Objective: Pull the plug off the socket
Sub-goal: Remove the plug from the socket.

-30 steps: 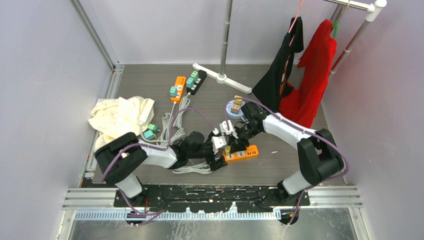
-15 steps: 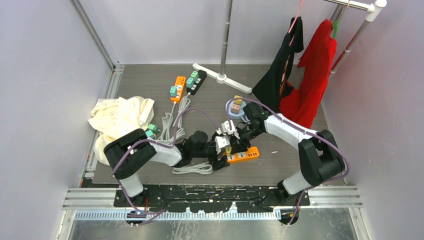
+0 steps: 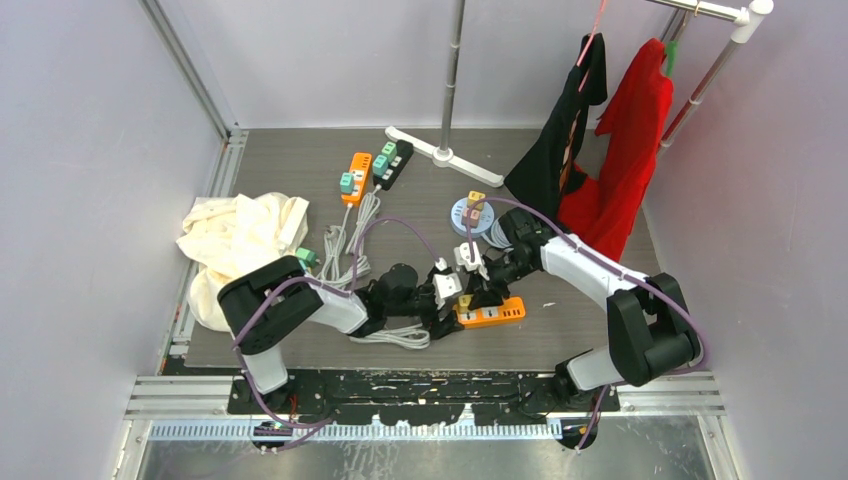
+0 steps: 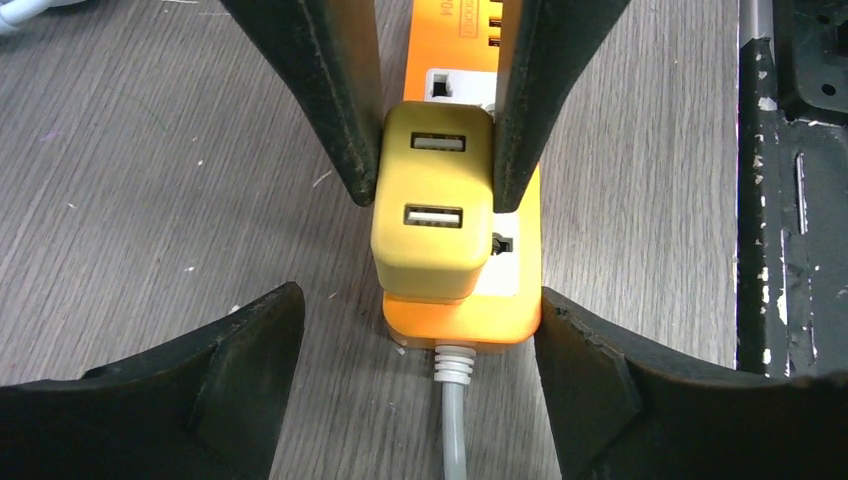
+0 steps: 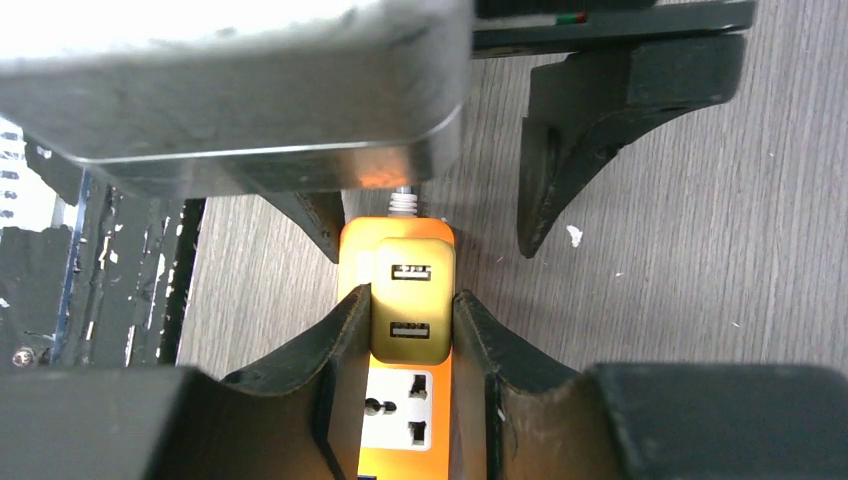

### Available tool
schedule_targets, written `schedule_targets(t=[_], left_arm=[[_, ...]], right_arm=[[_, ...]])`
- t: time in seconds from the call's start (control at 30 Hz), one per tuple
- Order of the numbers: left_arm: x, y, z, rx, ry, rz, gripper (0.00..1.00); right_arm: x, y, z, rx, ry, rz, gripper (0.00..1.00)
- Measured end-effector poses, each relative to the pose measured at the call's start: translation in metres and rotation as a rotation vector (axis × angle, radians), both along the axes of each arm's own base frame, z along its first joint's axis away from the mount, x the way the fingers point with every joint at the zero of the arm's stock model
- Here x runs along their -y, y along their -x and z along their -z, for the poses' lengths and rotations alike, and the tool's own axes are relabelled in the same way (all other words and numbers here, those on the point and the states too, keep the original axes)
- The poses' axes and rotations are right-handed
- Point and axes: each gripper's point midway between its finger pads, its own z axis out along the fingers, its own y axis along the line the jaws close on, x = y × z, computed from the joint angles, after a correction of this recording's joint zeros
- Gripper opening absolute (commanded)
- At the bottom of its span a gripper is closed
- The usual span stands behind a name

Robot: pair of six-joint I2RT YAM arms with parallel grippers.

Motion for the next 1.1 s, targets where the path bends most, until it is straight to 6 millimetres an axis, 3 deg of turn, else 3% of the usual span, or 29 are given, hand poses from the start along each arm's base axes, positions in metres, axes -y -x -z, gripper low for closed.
schedule_targets(t=[0.23,0.53,0.67,0.8,0.83,1.1], left_arm=[[0.003,0.002,0.007,0.009,-0.007,0.021,0.73],[0.004,0.006,0.011,-0.006,-0.009,0.043,0.49],[0.006,0.007,0.012,-0.014,-0.010,0.045,0.32],[0.006,0.008,0.013,-0.018,-0.011,0.051,0.03],[0.006,0.008,0.013,-0.019,-0.011,0.051,0.00],[0.006,0.007,0.013,-0.010,-0.012,0.054,0.00]], right_arm=[[-0.001,-0.002,0.000,0.007,-0.003,0.006,0.12],[-0.002,-0.007,0.000,0.013,-0.006,0.023,0.11],[-0.003,-0.008,0.001,0.006,-0.007,0.038,0.11],[-0.003,-0.009,0.001,-0.003,-0.008,0.054,0.11],[-0.004,-0.009,0.001,-0.004,-0.009,0.058,0.11],[0.002,-0.010,0.000,0.009,-0.001,0.074,0.06]])
